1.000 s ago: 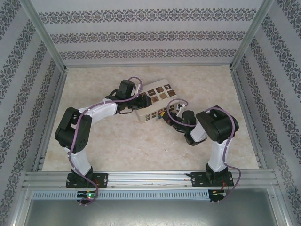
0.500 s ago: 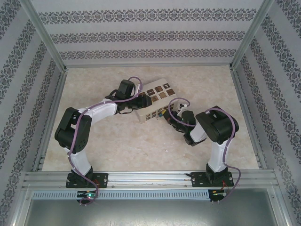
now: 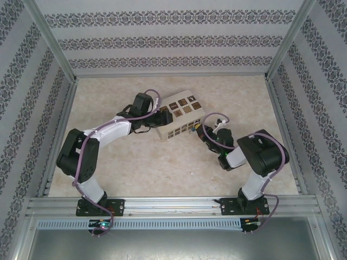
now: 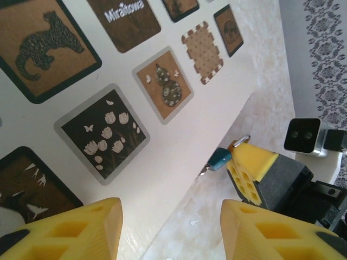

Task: Unlock the padlock with the key

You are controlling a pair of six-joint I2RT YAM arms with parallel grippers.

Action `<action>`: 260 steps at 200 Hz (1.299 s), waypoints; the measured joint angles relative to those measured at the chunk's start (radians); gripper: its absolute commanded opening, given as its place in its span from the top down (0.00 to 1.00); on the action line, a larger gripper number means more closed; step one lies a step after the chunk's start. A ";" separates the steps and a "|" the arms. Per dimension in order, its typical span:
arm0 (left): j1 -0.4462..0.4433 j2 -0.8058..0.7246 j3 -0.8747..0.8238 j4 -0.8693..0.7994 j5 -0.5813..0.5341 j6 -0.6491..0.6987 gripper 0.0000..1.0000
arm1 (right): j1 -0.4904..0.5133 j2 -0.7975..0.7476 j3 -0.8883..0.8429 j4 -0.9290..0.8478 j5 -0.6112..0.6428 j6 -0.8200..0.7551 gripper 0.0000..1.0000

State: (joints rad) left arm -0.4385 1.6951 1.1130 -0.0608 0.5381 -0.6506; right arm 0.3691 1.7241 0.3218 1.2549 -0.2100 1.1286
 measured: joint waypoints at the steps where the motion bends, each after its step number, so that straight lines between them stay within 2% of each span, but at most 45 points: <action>1: 0.000 -0.004 -0.001 0.000 -0.002 0.000 0.49 | 0.000 -0.003 -0.001 -0.003 0.000 -0.002 1.00; 54: 0.037 -0.179 -0.066 0.006 -0.085 0.051 0.43 | -0.001 -0.309 -0.003 -0.301 0.001 -0.154 1.00; 133: 0.105 -0.438 -0.243 0.062 -0.341 0.232 0.17 | 0.000 -0.682 0.113 -0.902 -0.001 -0.390 1.00; 168: 0.119 -0.494 -0.269 0.105 -0.455 0.334 0.11 | 0.020 -0.761 0.184 -1.158 -0.008 -0.467 1.00; 212: 0.127 -0.501 -0.282 0.213 -0.568 0.465 0.00 | 0.051 -0.787 0.322 -1.506 -0.006 -0.507 1.00; 260: 0.127 -0.491 -0.299 0.377 -0.641 0.608 0.00 | 0.066 -0.785 0.371 -1.789 0.022 -0.472 1.00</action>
State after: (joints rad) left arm -0.3119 1.2037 0.8135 0.3164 -0.1028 -0.0422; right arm 0.4355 0.9390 0.6926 -0.5343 -0.1879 0.6571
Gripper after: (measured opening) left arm 0.994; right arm 0.061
